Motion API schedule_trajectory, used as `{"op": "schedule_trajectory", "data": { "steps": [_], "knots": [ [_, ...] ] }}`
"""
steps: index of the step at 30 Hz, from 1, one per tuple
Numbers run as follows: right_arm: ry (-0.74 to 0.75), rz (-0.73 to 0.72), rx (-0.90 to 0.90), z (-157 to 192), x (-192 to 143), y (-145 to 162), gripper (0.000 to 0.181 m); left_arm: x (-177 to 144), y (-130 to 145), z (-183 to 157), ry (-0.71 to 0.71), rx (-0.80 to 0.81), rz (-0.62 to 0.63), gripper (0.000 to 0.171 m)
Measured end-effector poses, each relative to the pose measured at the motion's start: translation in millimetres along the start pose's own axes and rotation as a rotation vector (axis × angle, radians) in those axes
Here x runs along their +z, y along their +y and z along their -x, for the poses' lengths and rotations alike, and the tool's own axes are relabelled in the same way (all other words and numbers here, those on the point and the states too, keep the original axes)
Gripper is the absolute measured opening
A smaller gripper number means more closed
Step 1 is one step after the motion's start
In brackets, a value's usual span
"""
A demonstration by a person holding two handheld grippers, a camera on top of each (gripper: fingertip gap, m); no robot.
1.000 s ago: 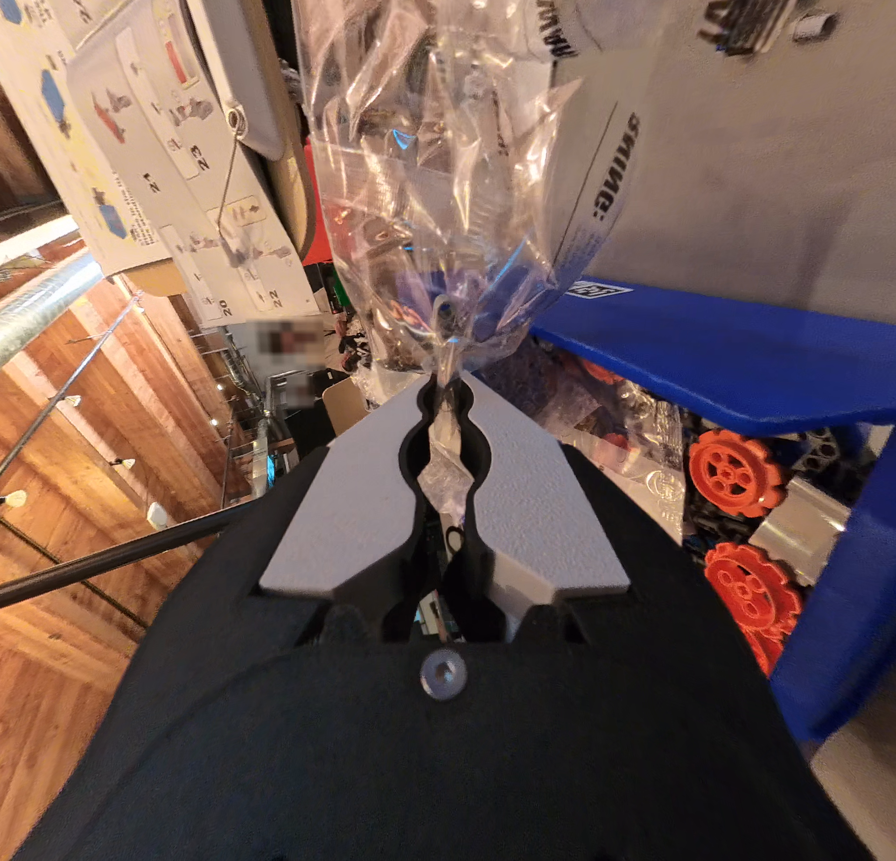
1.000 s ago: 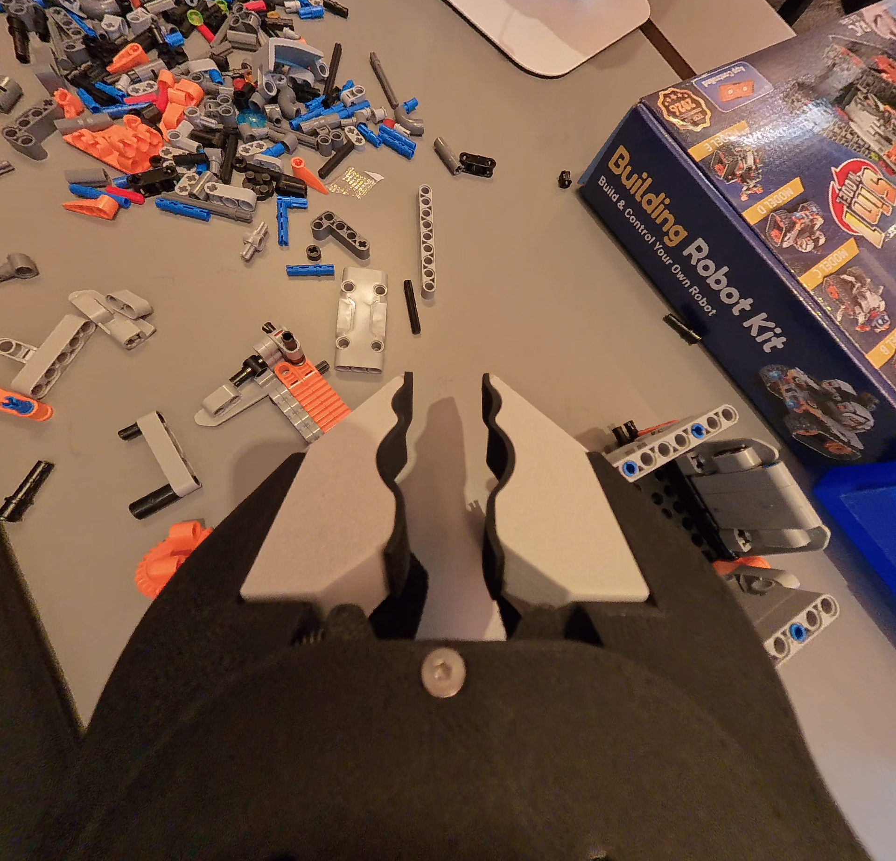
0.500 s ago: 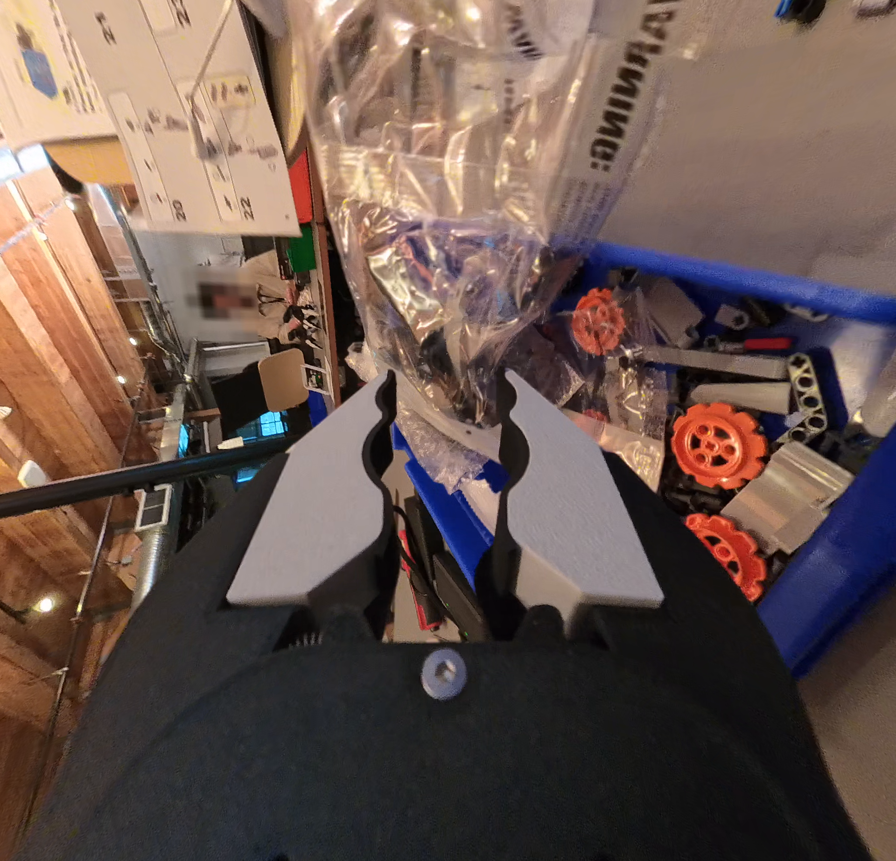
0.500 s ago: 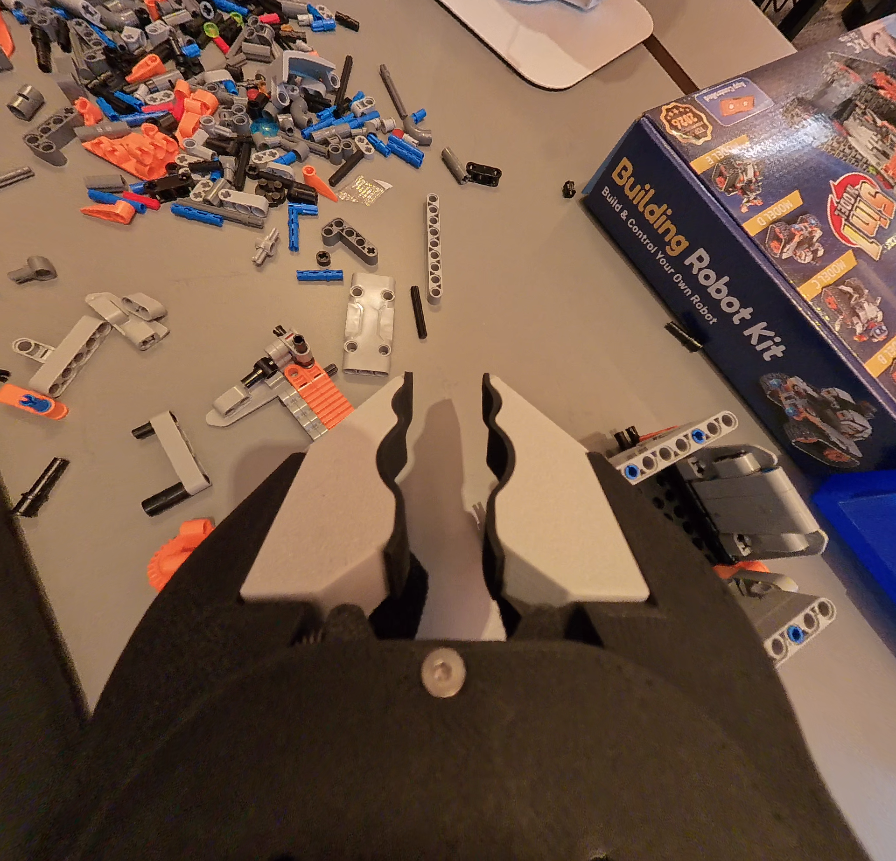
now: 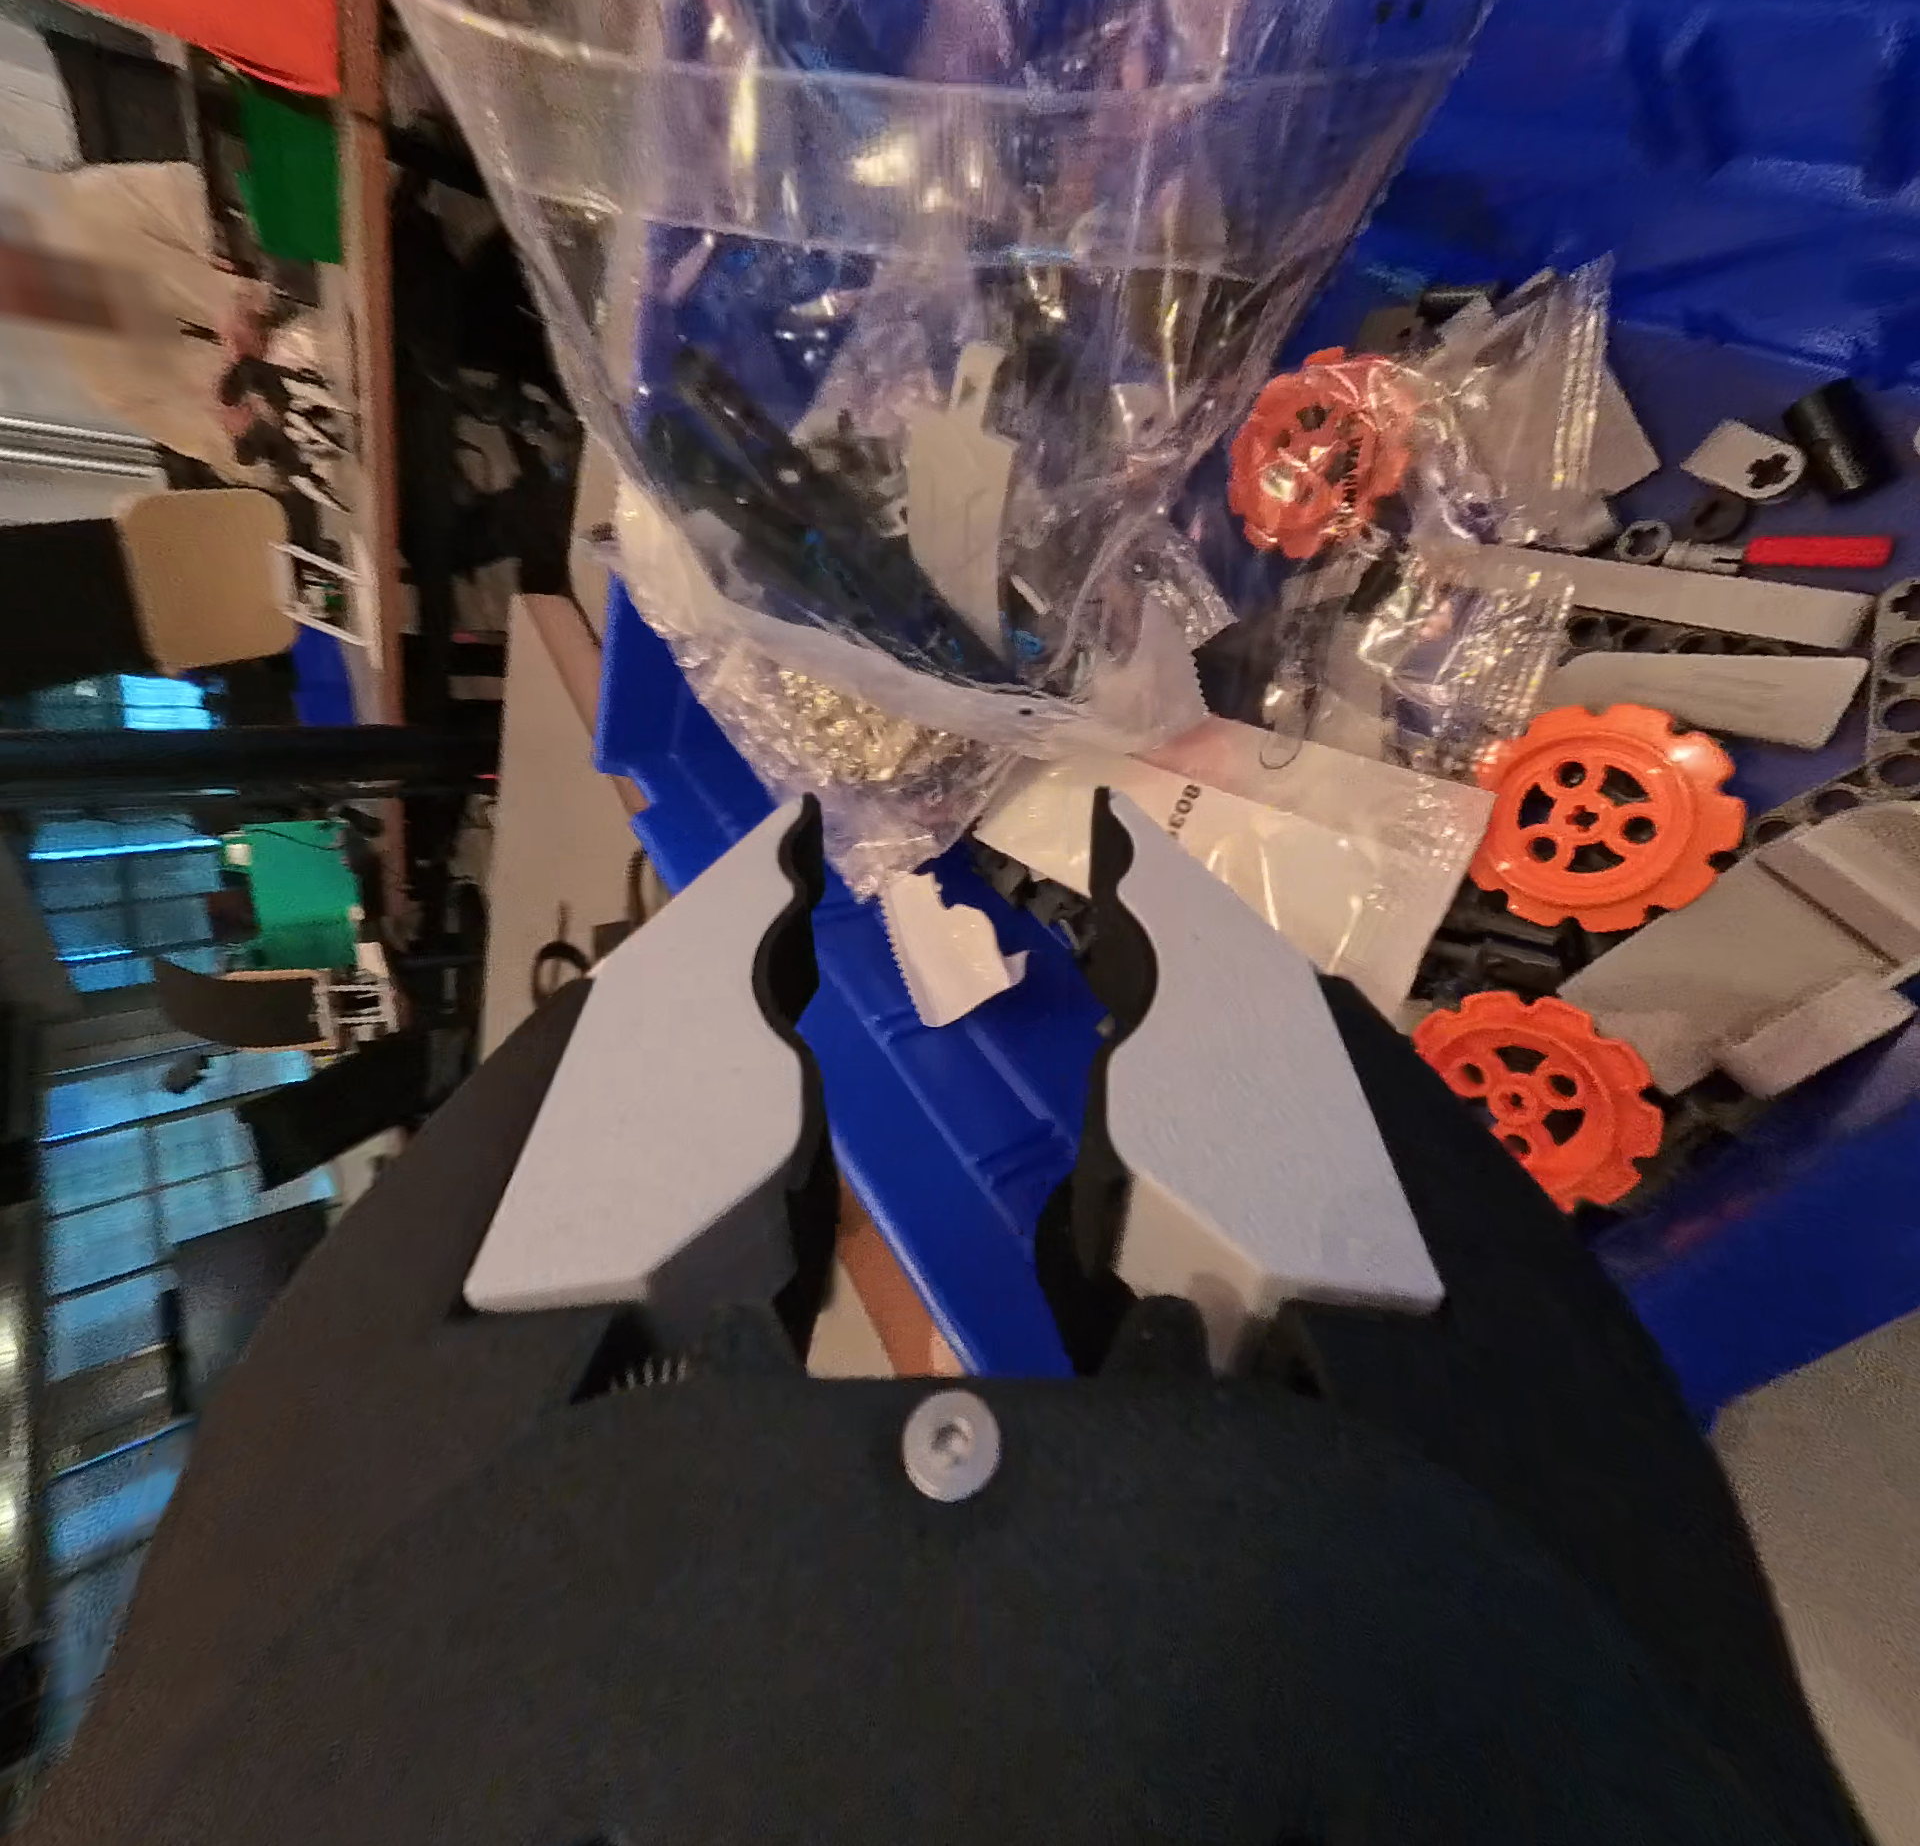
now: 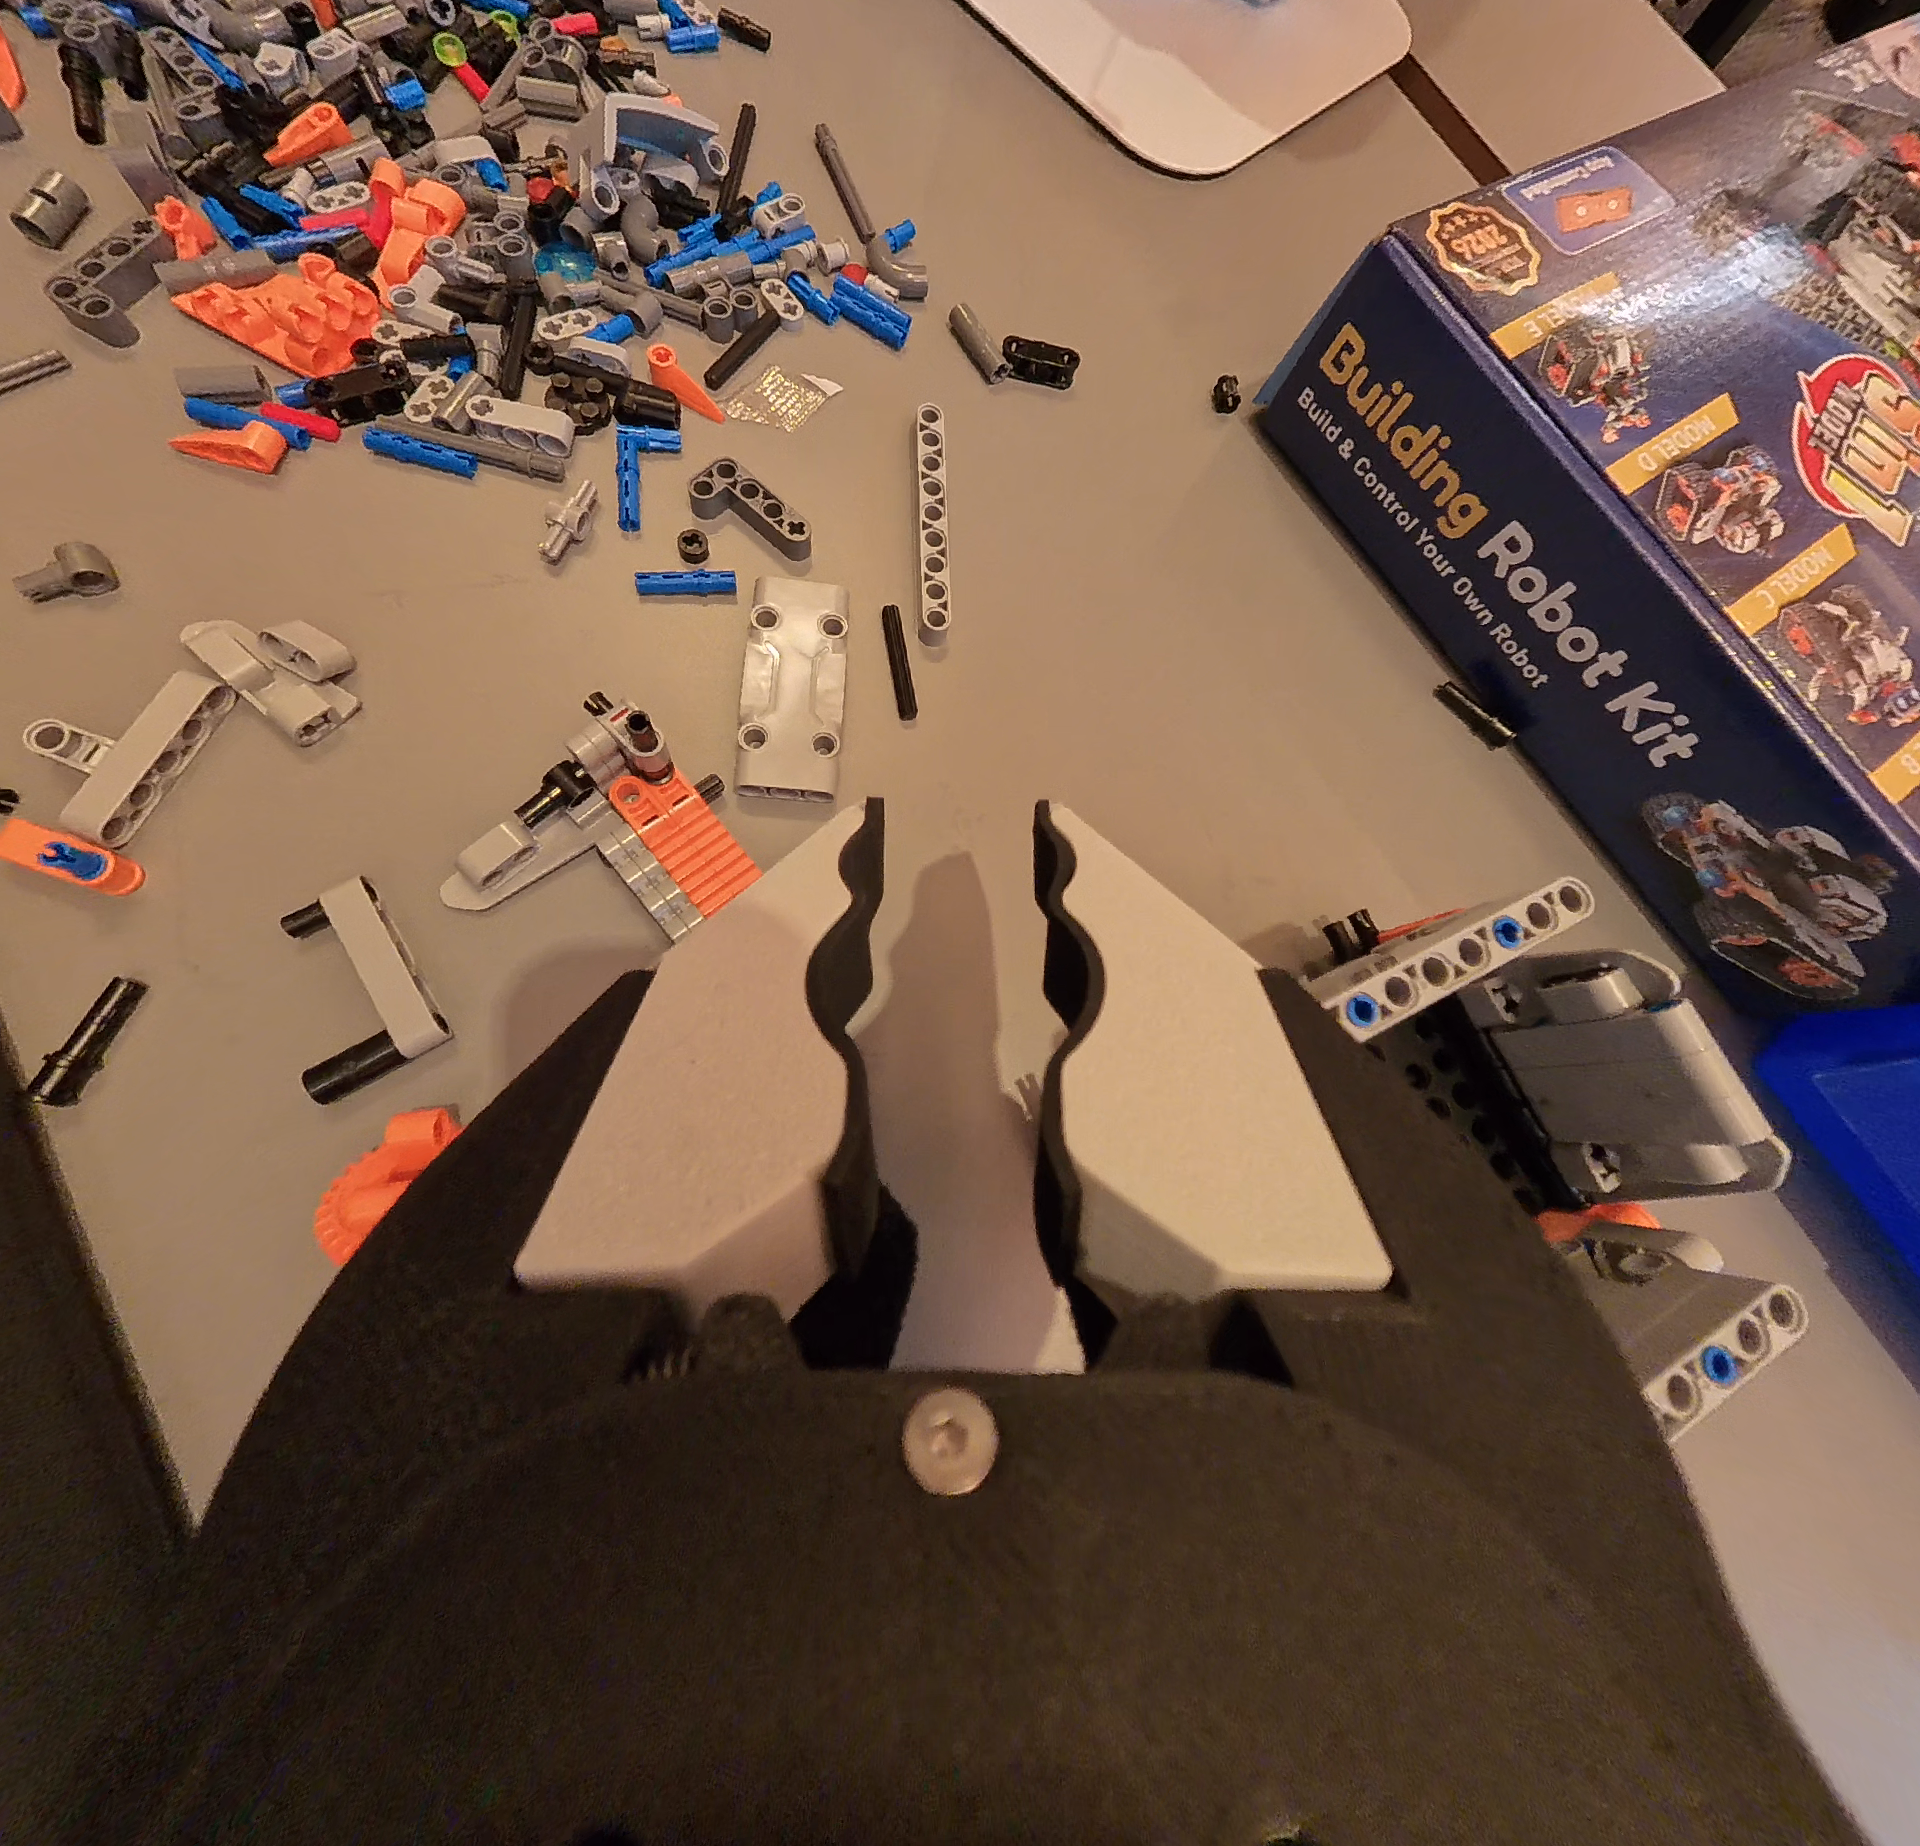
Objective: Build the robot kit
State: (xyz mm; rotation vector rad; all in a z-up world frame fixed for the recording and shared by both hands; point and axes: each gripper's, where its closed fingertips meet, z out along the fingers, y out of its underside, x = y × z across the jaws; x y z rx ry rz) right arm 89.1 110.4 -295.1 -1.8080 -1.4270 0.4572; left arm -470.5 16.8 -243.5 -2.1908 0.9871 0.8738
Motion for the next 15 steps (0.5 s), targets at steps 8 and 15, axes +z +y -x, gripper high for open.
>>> {"op": "schedule_trajectory", "data": {
  "steps": [8, 15],
  "knots": [
    [0.004, 0.005, 0.012, -2.1, 0.6, 2.5, 0.027, 39.4, -6.8, -17.8, 0.153, -0.15, 0.02, 0.038],
    [-0.001, 0.006, 0.012, -1.6, 1.1, 2.8, 0.027, 34.8, -14.0, -7.0, 0.133, -0.197, -0.059, 0.0]
  ]
}}
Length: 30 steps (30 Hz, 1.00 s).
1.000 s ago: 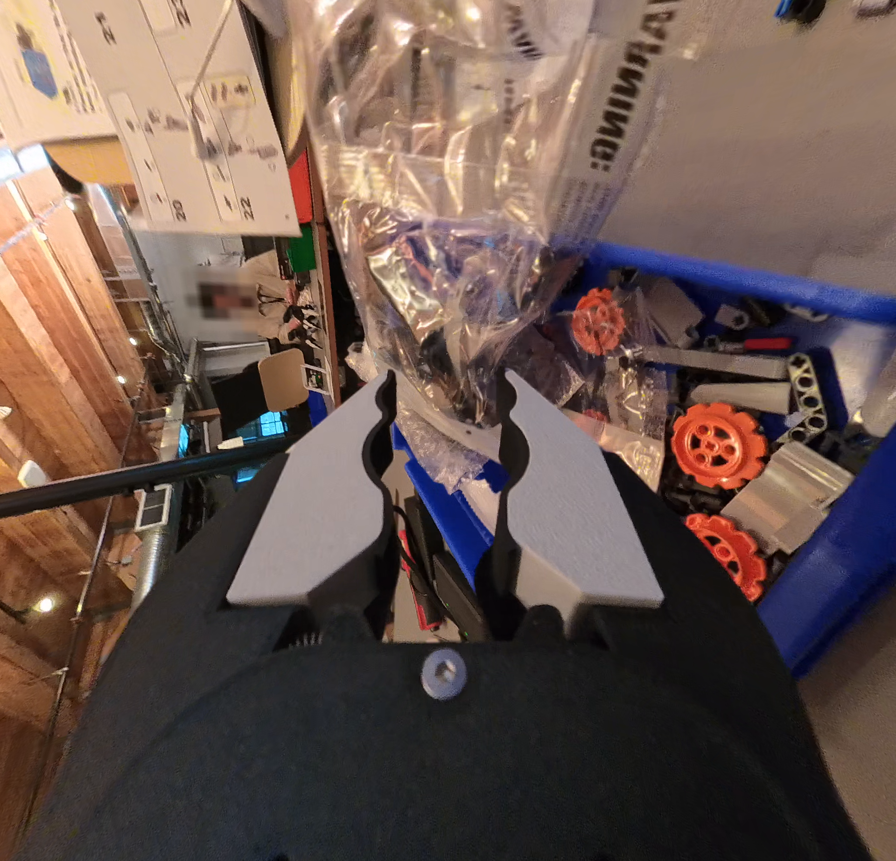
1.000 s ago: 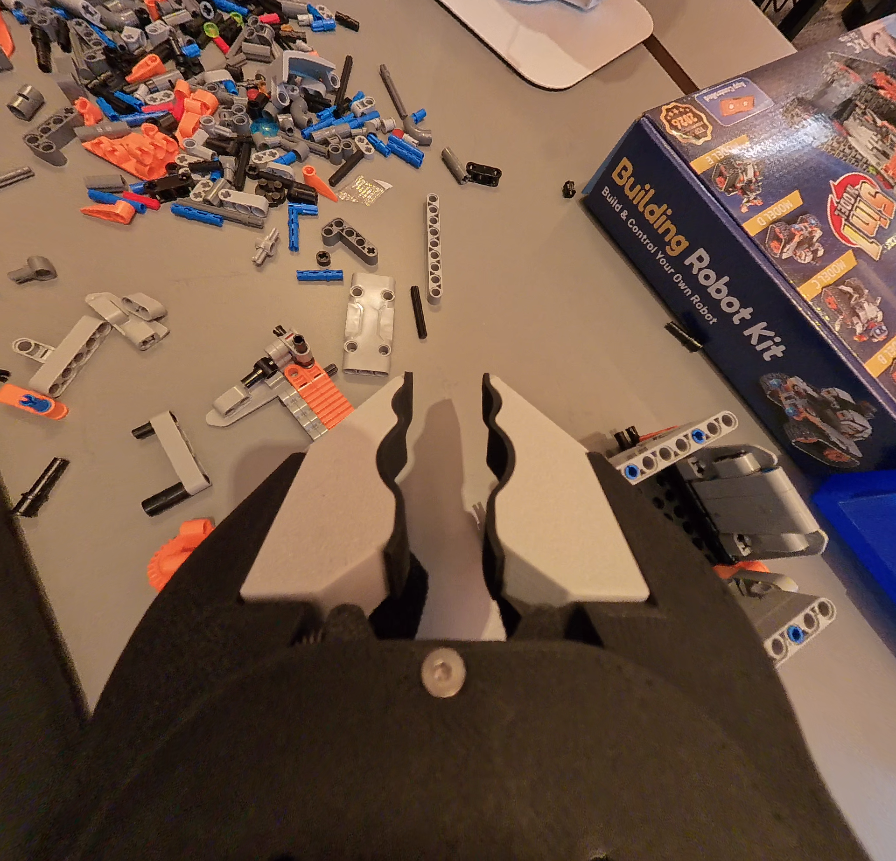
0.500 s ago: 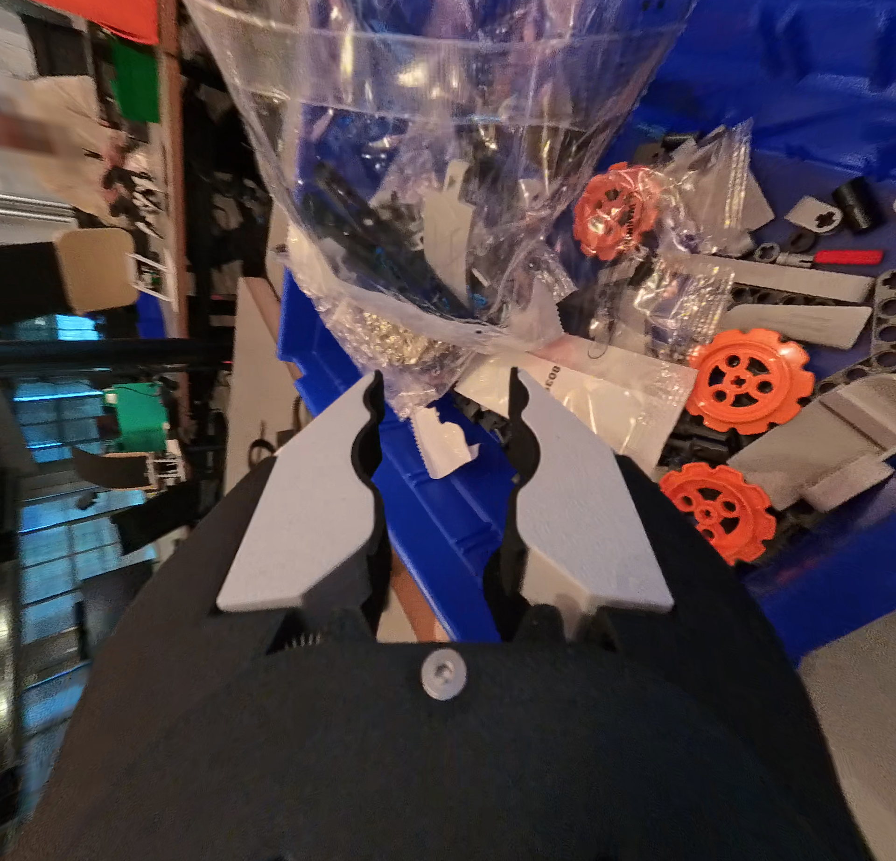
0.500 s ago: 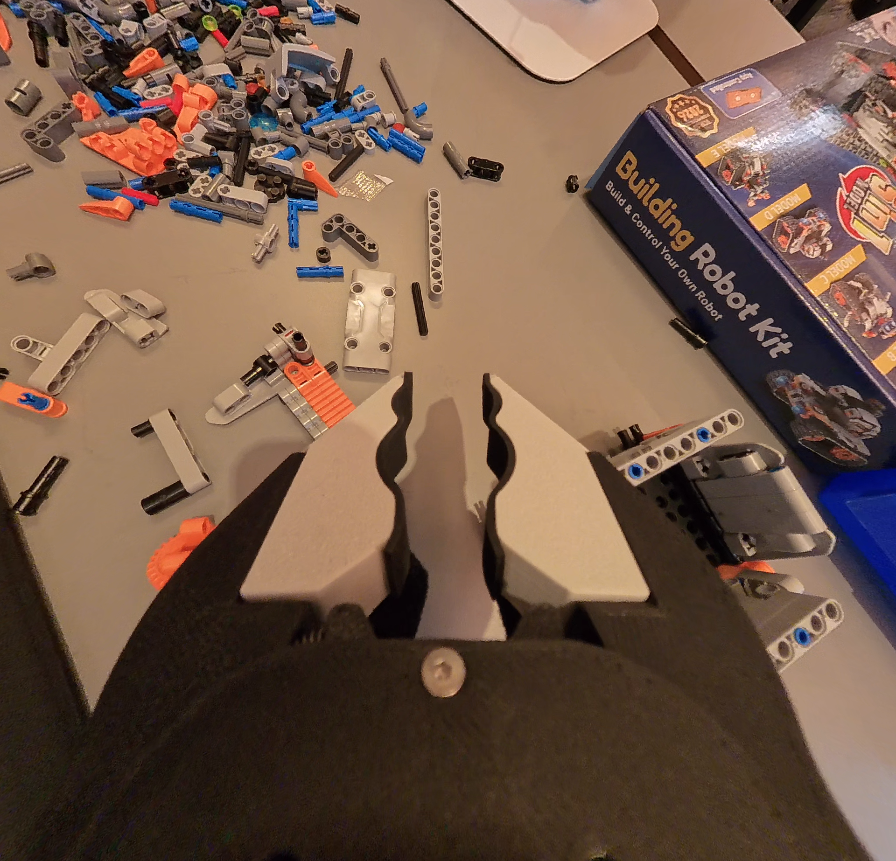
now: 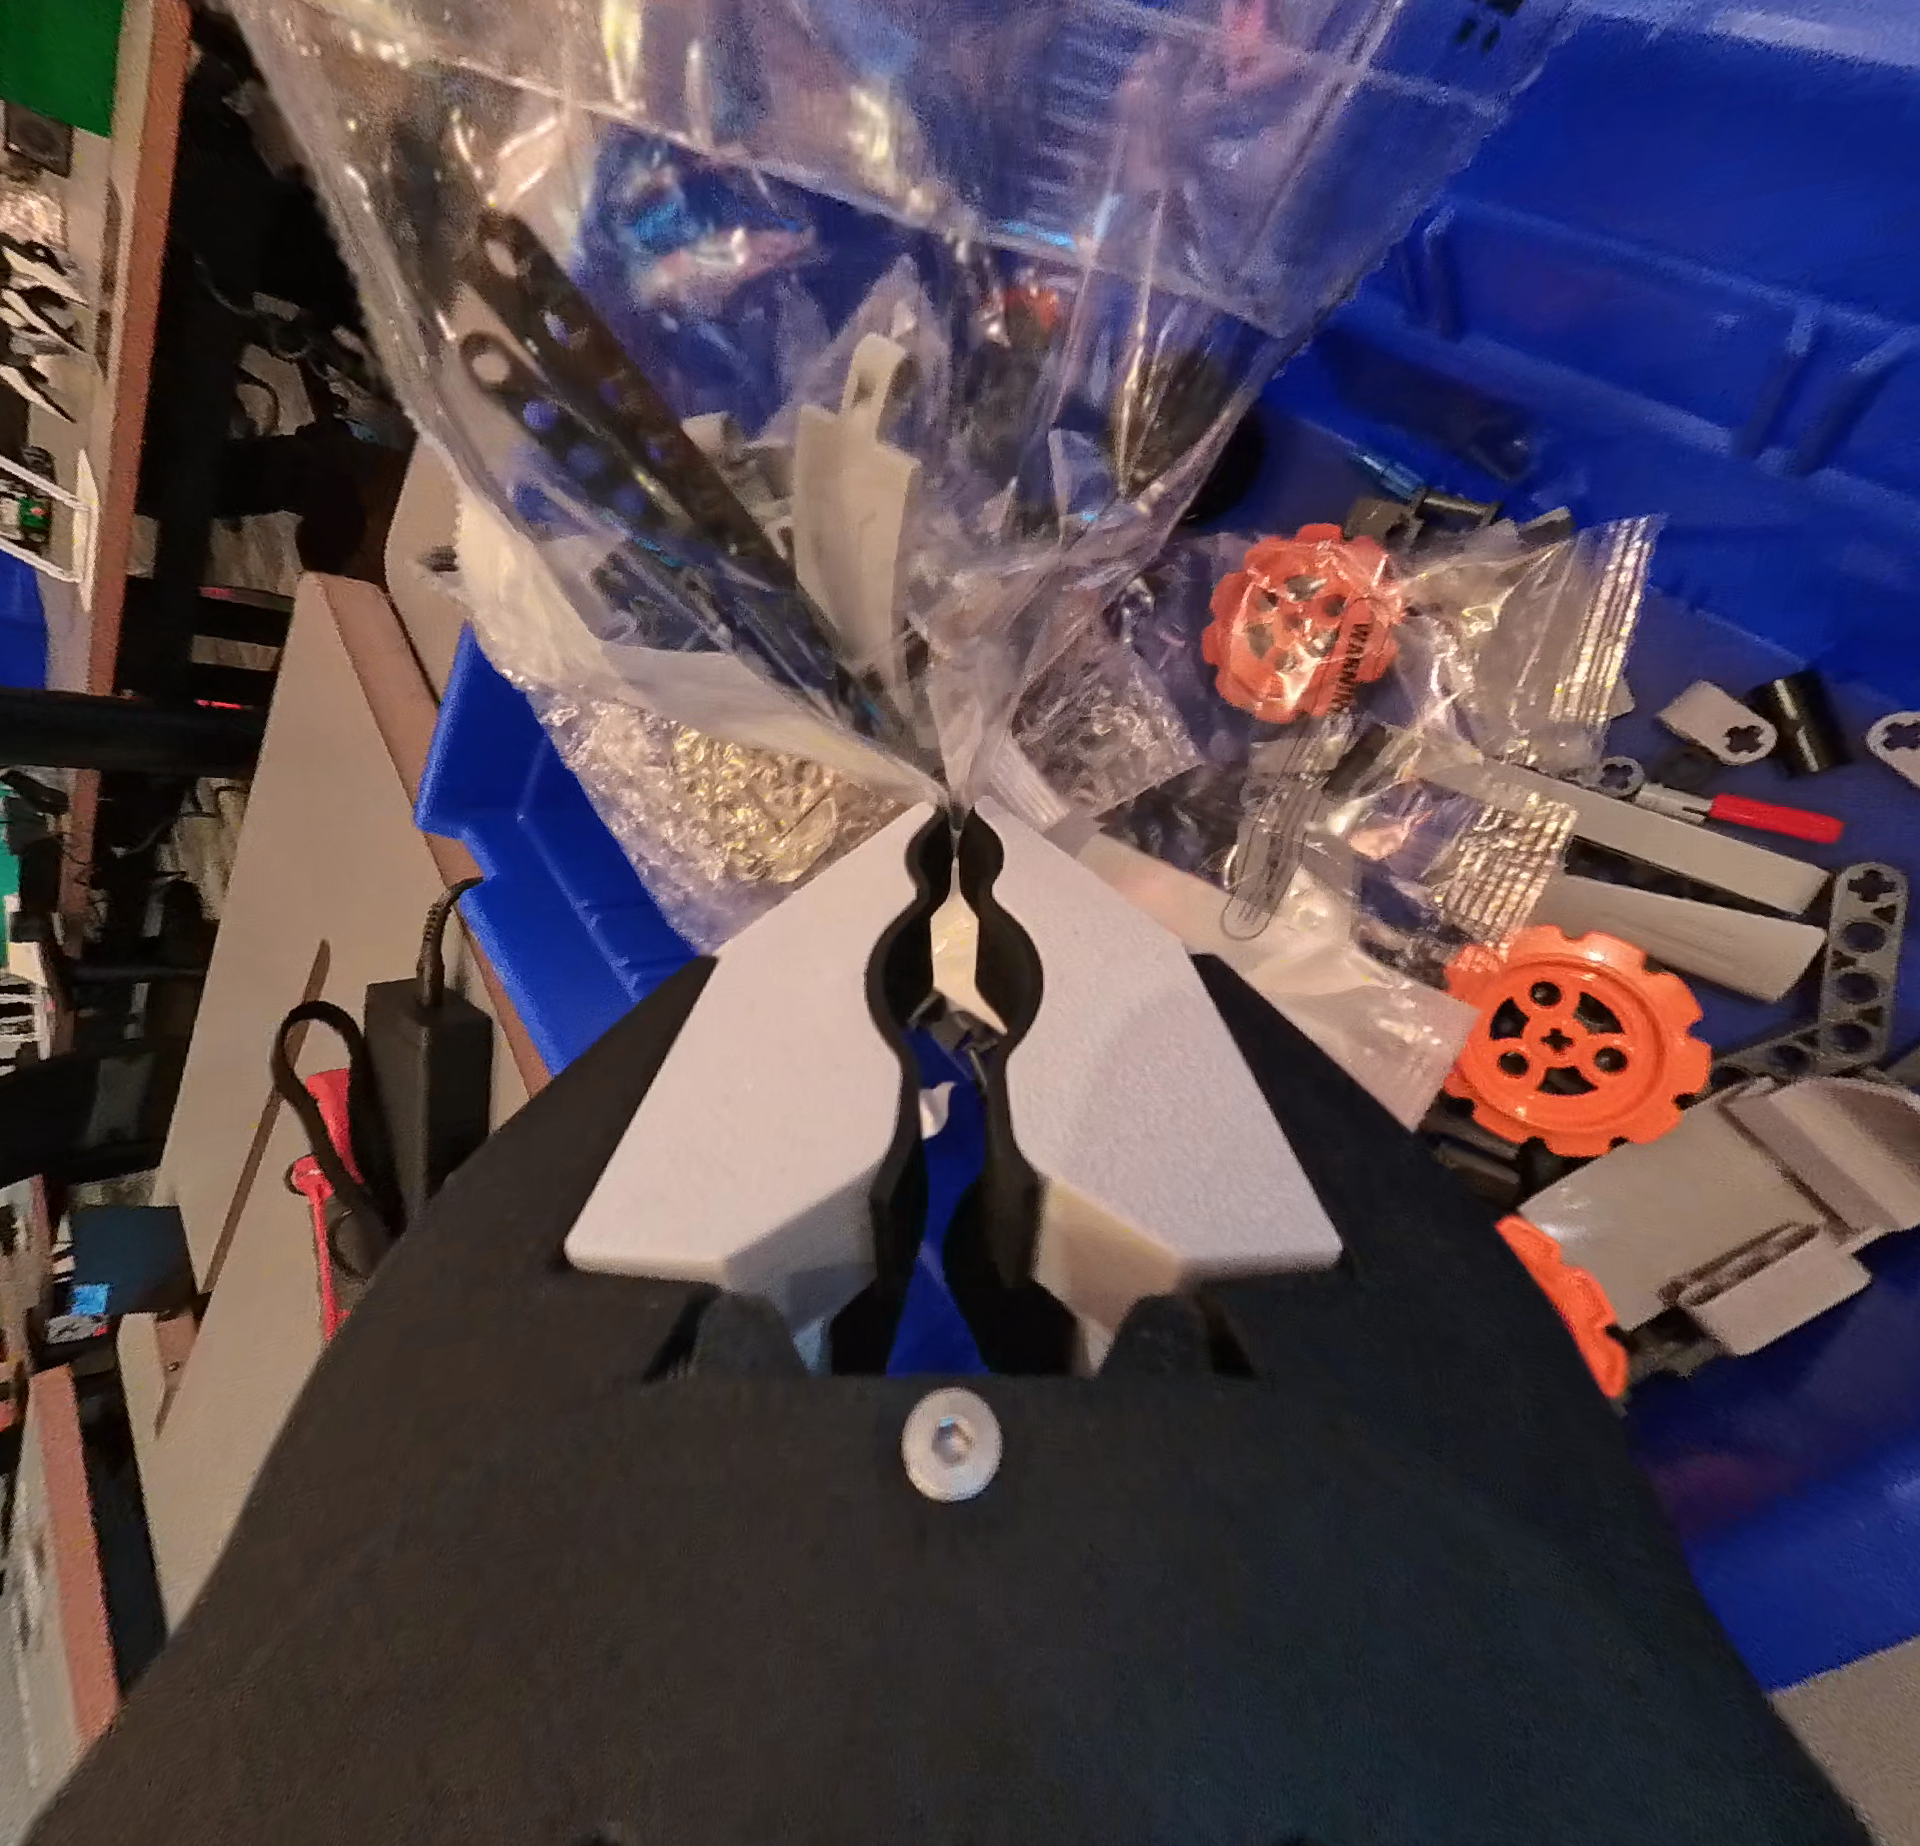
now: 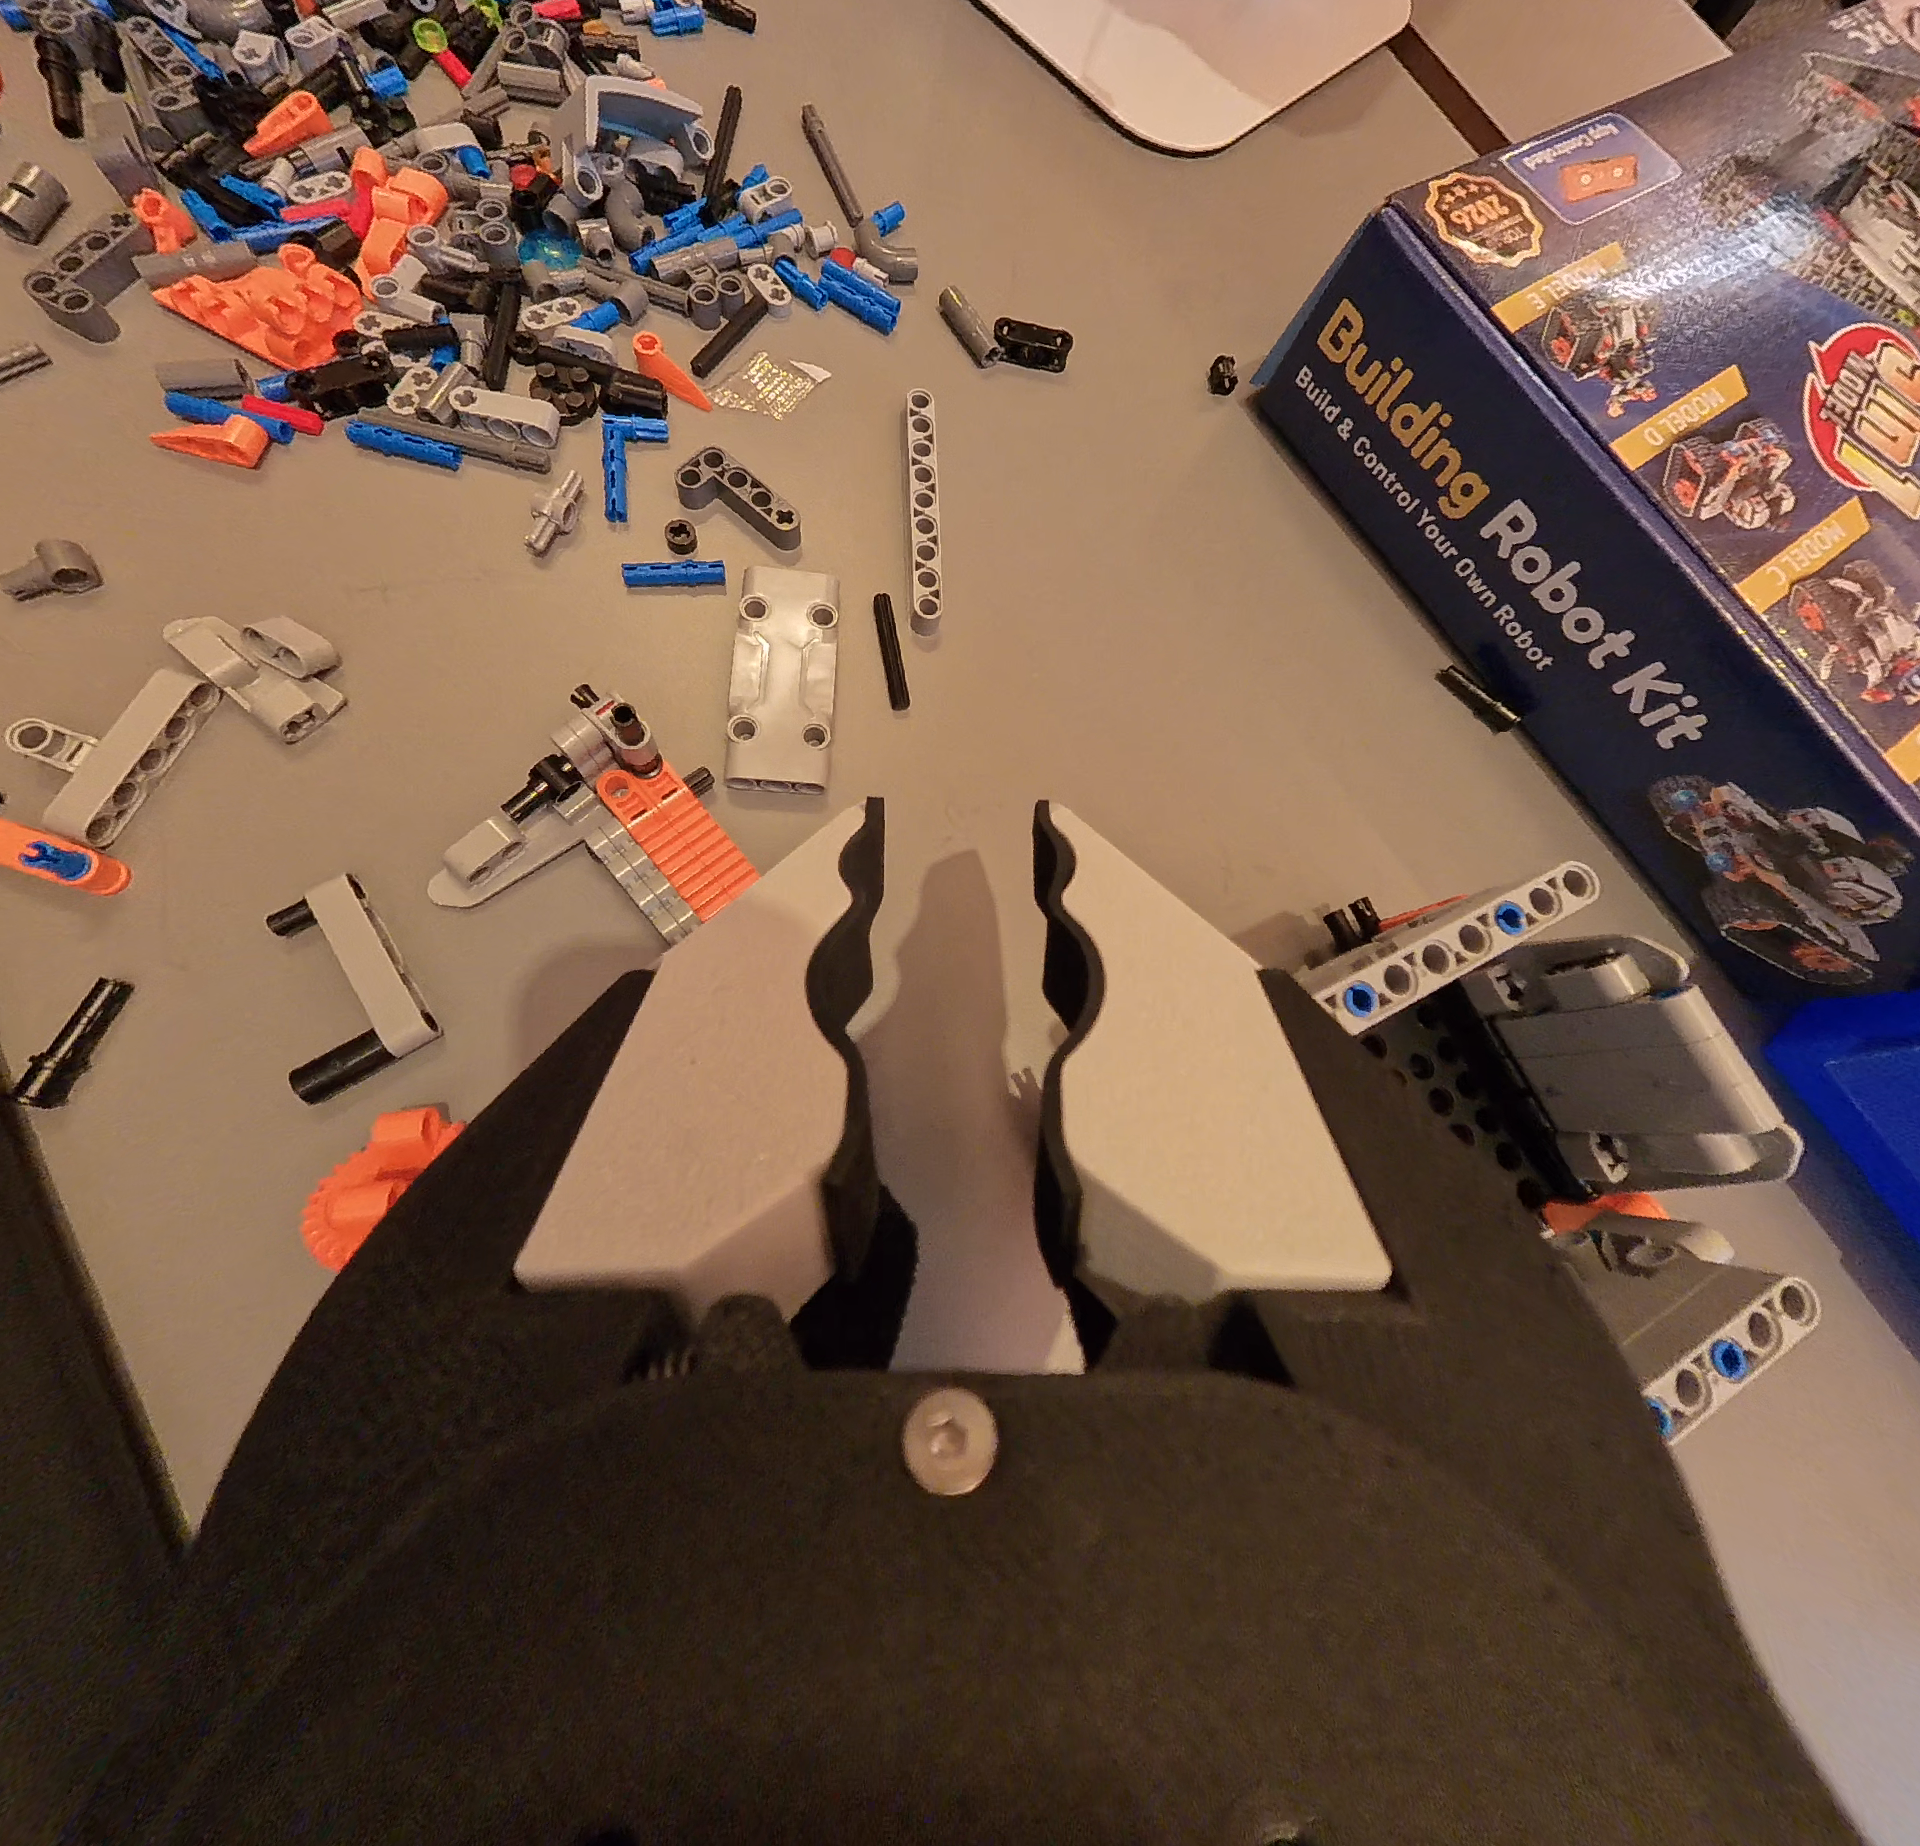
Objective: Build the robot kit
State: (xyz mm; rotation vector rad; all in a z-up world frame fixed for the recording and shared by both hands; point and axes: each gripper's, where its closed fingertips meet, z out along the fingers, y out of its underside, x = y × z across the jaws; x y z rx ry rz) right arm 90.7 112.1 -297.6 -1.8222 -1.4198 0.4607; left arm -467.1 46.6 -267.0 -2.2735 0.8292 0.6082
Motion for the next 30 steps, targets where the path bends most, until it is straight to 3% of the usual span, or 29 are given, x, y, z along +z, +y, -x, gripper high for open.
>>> {"op": "schedule_trajectory", "data": {
  "steps": [17, 30],
  "knots": [
    [0.005, -0.003, -0.001, -0.5, -0.8, -0.5, 0.027, -76.8, 0.3, 78.1, -0.475, 0.337, 0.014, 0.0],
    [0.007, -0.001, -0.001, -0.8, -0.8, -0.1, 0.027, -92.1, -0.5, 105.1, -0.587, 0.316, -0.016, 0.0]
  ]
}}
